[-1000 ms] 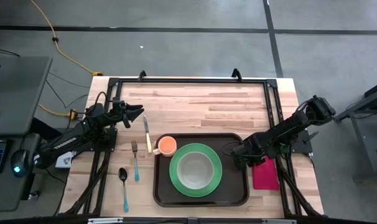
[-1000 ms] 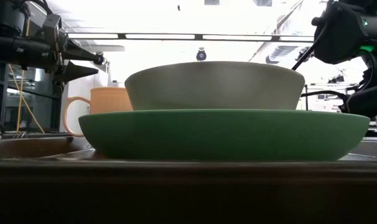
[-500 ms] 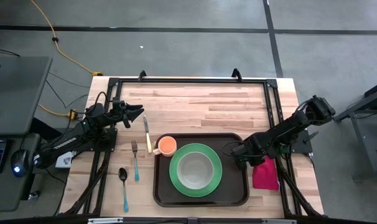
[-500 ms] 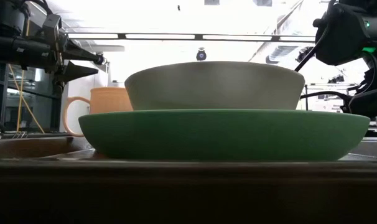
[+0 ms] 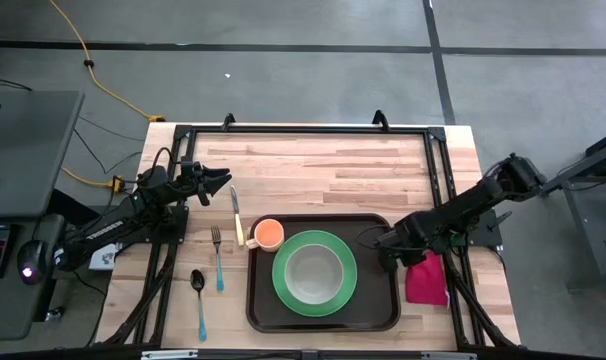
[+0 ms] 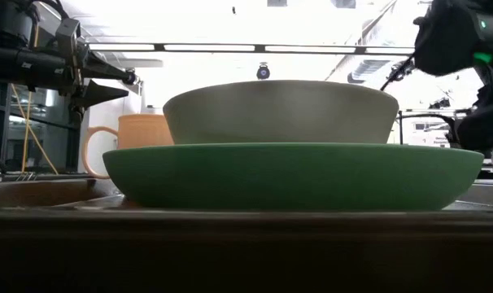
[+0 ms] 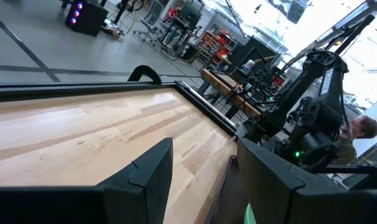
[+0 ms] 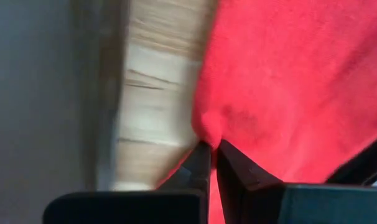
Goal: Set up tray
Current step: Put the red napkin on the black tray to the right of the green plate
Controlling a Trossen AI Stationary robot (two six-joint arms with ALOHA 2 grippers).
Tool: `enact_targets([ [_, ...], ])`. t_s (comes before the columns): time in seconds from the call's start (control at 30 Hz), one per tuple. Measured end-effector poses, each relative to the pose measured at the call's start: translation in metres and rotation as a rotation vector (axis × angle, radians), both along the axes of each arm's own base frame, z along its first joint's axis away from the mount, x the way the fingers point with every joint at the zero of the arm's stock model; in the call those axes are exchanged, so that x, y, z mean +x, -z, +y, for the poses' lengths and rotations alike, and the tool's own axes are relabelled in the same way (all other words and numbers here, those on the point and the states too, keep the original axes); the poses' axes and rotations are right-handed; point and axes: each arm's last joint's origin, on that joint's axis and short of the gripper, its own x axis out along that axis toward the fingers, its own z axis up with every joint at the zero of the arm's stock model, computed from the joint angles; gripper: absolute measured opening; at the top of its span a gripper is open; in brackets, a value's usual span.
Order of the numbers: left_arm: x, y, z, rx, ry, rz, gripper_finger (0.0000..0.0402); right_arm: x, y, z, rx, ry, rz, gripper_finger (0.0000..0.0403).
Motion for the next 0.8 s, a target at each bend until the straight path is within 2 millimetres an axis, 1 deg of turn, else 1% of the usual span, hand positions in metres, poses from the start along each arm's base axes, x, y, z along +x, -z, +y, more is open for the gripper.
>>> enact_targets([
  [0.27,0.000,0.000,0.000,0.000,0.002,0.000,0.0211,-0.010,-0.026,-0.004,0.040,0.040,-0.085,0.0000],
  [0.43,0.000,0.000,0.000,0.000,0.003,0.000,0.0211,-0.016,-0.038,-0.006,0.070,0.042,-0.144,0.0000],
  [0.8,0.000,0.000,0.000,0.000,0.004,0.000,0.0211,-0.022,-0.053,-0.008,0.113,0.047,-0.239,0.0000],
])
